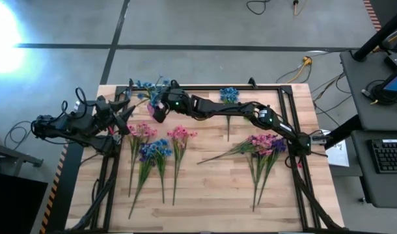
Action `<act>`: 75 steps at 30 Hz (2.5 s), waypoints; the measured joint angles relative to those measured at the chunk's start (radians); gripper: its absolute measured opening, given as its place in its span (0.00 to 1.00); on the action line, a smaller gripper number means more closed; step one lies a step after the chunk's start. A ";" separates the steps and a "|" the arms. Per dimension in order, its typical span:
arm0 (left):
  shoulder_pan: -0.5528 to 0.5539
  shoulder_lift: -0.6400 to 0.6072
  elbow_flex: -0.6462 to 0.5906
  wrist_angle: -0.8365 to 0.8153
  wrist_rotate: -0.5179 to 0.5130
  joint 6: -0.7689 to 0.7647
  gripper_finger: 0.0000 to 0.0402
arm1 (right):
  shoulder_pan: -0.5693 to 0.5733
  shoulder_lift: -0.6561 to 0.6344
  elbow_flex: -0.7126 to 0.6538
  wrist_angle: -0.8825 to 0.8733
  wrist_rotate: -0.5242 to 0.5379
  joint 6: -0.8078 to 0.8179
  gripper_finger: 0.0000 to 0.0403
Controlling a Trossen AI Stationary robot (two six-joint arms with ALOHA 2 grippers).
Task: Sort flowers into vase by color
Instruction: Put the bottom right blue flowers into the violet vase, then put the right pink flowers into the green vase
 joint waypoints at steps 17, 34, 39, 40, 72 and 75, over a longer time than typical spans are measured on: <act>0.000 0.000 0.049 0.014 0.000 0.064 0.42 | 0.006 -0.035 0.001 -0.121 0.001 -0.009 0.81; 0.000 0.000 0.048 0.007 0.000 0.060 0.42 | 0.014 -0.070 0.001 -0.350 0.002 -0.007 0.81; 0.000 0.000 0.048 0.008 0.000 0.056 0.42 | 0.018 -0.104 0.001 -0.470 0.002 -0.010 0.81; 0.000 0.002 0.048 0.008 0.001 0.049 0.42 | 0.019 -0.112 0.001 -0.495 0.002 -0.010 0.81; -0.003 0.246 0.171 -0.211 0.394 -0.354 0.42 | 0.100 -0.222 0.001 -1.006 0.003 0.034 0.81; -0.010 0.278 0.148 -0.227 0.454 -0.430 0.42 | 0.123 -0.236 0.001 -1.080 0.030 0.059 0.81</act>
